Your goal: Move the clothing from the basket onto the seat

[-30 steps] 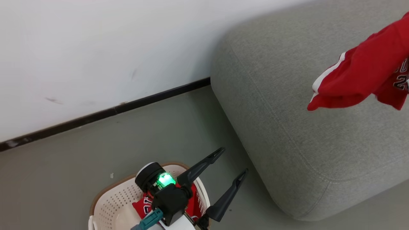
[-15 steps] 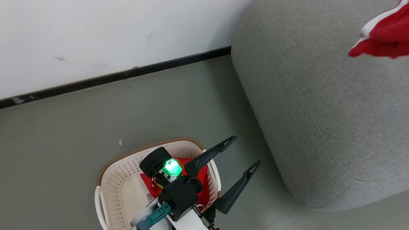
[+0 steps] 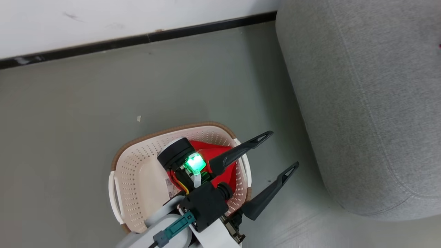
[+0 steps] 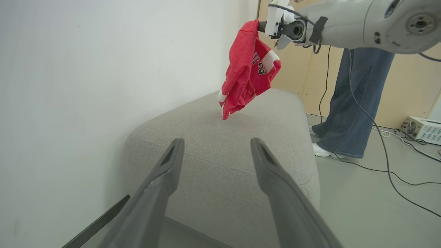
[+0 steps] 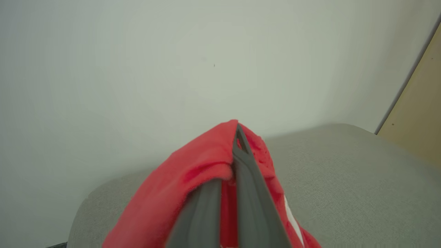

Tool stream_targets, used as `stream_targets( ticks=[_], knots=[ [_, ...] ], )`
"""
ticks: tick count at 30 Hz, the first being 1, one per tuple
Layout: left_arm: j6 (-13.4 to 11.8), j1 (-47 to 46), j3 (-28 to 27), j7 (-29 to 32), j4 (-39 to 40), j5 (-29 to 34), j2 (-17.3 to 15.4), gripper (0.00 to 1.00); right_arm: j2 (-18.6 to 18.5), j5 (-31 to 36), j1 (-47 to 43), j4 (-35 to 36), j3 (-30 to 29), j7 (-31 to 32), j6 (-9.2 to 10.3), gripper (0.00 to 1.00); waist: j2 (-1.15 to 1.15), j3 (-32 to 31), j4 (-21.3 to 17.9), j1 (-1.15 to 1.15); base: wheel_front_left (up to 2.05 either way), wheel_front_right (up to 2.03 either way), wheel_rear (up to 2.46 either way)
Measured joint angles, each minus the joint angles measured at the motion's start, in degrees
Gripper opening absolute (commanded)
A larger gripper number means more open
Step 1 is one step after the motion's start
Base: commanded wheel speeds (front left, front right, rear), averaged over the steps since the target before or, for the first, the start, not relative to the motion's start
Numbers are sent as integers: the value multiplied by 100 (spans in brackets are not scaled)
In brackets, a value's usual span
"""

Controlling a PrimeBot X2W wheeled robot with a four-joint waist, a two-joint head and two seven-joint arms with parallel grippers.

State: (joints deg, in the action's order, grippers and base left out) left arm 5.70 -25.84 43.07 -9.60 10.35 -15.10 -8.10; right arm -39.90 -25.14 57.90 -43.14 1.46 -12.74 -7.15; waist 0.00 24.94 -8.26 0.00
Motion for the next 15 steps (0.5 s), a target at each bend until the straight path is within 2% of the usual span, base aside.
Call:
stream_targets(
  ticks=[11,15],
  knots=[
    [54,-410,91,54,32,20,-9,100,521,51,-511,-310,-250,-107,0,0,0,562,194,0,0,0,0],
    [58,-550,130,54,16,64,-27,100,543,-35,-586,-343,-332,-147,0,0,0,726,229,0,0,0,0]
  ],
)
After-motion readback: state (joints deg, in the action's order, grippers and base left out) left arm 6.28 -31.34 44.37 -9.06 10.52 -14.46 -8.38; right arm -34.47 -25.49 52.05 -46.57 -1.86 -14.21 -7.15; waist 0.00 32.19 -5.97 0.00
